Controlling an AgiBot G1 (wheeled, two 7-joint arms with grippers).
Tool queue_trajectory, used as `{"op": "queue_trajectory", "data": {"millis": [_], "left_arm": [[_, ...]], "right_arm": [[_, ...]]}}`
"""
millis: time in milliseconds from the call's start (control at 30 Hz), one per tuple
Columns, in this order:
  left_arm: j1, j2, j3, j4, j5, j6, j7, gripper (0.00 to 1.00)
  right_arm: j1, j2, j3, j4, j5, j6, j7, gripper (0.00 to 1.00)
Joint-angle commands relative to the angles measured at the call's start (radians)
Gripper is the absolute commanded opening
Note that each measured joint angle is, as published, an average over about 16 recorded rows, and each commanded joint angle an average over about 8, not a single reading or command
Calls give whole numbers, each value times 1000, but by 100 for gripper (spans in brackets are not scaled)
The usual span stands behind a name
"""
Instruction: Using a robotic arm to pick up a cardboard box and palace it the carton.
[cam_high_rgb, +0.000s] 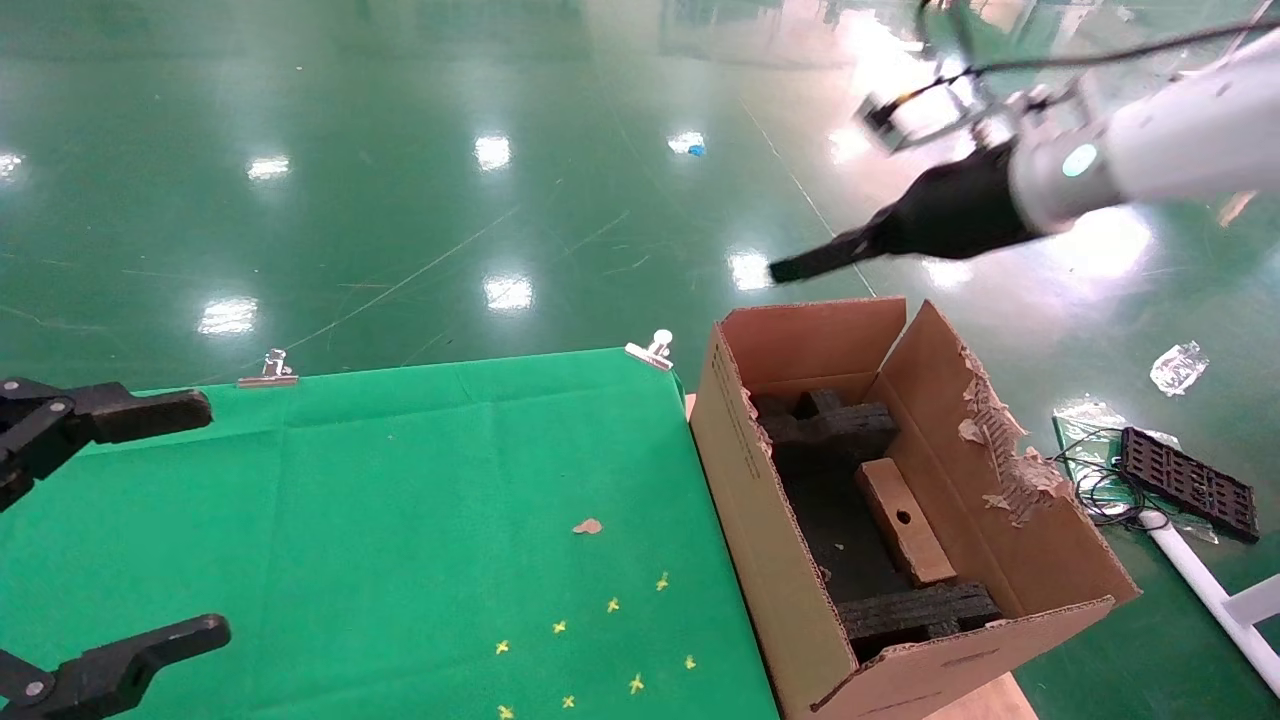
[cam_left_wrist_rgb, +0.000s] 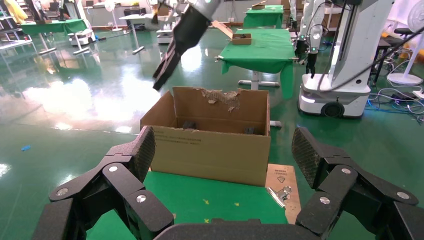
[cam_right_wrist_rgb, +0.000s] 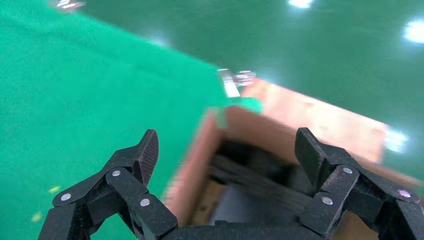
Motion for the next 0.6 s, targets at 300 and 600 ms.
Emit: {"op": "queue_trajectory", "data": {"millis": [300,600], "left_arm": [[0,0,1,0,0,0,0,100],[0,0,1,0,-1,0,1,100]], "right_arm": [[-193,48,213,196,91,-47,-92,100],[-371,92,410,376,174,-91,-176,100]]}}
